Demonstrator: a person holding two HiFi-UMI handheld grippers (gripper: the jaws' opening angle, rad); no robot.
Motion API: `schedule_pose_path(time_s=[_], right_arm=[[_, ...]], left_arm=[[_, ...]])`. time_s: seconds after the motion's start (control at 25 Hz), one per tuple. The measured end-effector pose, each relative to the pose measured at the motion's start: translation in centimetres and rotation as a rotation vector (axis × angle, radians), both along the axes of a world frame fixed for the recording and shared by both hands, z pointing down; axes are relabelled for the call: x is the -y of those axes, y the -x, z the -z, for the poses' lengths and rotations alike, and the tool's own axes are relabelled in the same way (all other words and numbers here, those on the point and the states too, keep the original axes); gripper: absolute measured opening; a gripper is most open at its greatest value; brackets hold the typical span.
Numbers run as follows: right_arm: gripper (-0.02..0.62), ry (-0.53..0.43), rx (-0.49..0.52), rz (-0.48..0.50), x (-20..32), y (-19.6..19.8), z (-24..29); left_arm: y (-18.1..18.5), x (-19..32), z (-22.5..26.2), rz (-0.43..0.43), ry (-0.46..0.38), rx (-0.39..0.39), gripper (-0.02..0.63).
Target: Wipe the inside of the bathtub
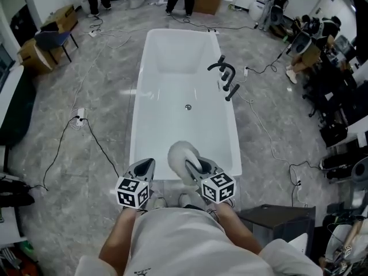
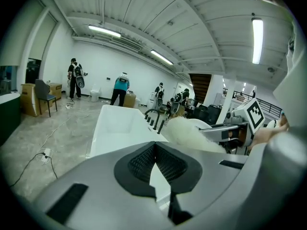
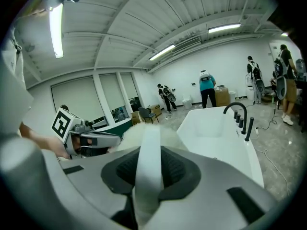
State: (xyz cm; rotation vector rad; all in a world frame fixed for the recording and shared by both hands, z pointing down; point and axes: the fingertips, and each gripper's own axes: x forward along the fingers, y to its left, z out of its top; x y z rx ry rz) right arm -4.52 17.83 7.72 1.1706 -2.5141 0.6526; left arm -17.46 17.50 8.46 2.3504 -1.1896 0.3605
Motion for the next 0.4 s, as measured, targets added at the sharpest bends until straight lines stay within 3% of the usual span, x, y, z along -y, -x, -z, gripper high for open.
schedule_pose_path(time_s=[0.4], right_arm=[[0.092,-0.011,0.007,0.028,0.8,-0.3,0.7]], left_arm=[[-0.2,0.5,1.5,0.034,-0.019,0.014,0.009]])
